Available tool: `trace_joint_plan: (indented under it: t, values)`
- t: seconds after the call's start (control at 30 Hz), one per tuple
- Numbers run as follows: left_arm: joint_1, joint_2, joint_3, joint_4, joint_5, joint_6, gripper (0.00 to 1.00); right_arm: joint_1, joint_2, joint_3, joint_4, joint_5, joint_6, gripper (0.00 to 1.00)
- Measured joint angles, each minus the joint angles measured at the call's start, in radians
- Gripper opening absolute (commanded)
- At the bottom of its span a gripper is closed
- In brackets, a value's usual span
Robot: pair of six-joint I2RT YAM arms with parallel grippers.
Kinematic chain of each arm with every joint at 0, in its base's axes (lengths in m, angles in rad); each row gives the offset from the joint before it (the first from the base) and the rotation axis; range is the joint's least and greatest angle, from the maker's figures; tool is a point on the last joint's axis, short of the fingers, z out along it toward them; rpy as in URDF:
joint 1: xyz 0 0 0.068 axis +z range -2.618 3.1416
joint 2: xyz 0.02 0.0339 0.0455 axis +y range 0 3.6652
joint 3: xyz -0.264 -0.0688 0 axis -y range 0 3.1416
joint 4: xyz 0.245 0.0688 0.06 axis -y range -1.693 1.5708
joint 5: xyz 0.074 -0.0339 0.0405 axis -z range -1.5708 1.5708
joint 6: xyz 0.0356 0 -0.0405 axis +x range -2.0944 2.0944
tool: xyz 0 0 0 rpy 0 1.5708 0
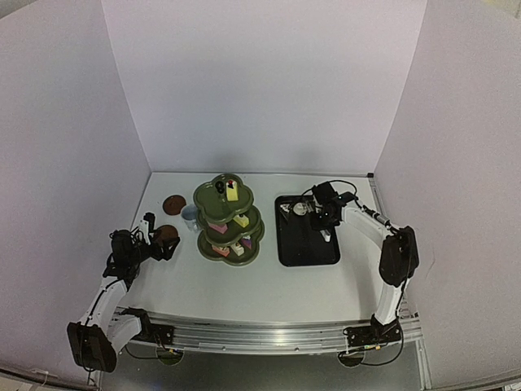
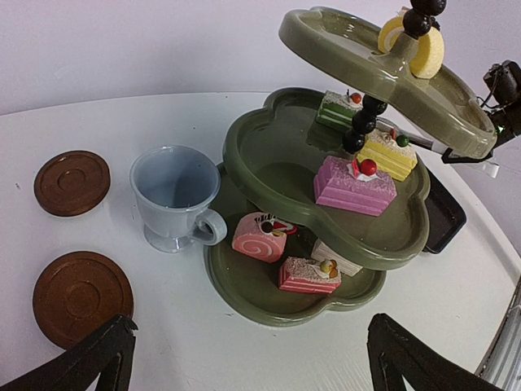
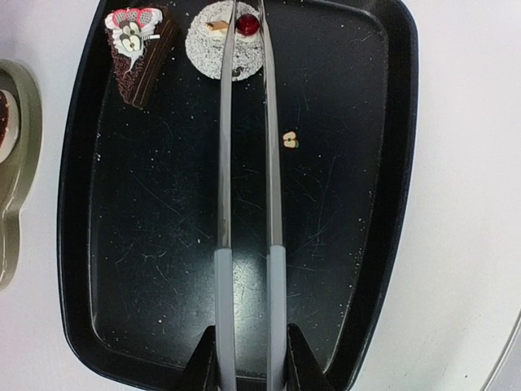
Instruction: Serve the afternoon tea
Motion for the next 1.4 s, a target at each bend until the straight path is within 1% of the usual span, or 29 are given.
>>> trace_joint_plan:
  t: [0.13, 0.27, 0.43, 0.57, 0.7, 0.87, 0.93, 1.0, 1.13, 1.4]
  values:
    - [0.000, 0.000, 0.000, 0.000, 0.000, 0.000, 1.00, 0.010, -0.034, 0.008, -0.020, 0.029, -0.023, 0.00]
    - [0.000, 0.000, 0.000, 0.000, 0.000, 0.000, 1.00, 0.029, -0.062, 0.063, -0.053, 0.062, -0.041, 0.00]
    - [0.000, 0.000, 0.001, 0.000, 0.000, 0.000, 1.00, 0.091, -0.105, 0.209, -0.095, 0.118, -0.067, 0.00]
    - [0.000, 0.003, 0.008, 0.000, 0.000, 0.000, 1.00, 0.194, -0.124, 0.397, -0.103, 0.176, -0.105, 0.00]
    - [0.000, 0.005, 0.017, 0.001, 0.002, 0.000, 1.00, 0.324, -0.119, 0.594, -0.102, 0.207, -0.158, 0.00]
    - [0.000, 0.005, 0.018, 0.000, 0.002, 0.000, 1.00, 0.484, -0.047, 0.831, -0.089, 0.213, -0.252, 0.00]
    - [0.000, 0.005, 0.018, 0.000, 0.002, 0.000, 1.00, 0.534, -0.003, 0.884, -0.080, 0.209, -0.287, 0.00]
    - [0.000, 0.002, 0.018, -0.001, 0.002, 0.000, 1.00, 0.573, 0.037, 0.903, -0.080, 0.207, -0.318, 0.00]
    - [0.000, -0.007, 0.018, -0.011, 0.002, 0.000, 1.00, 0.623, 0.109, 0.889, -0.096, 0.208, -0.366, 0.00]
    - [0.000, -0.009, 0.018, -0.018, 0.002, 0.000, 1.00, 0.642, 0.162, 0.856, -0.148, 0.258, -0.398, 0.00]
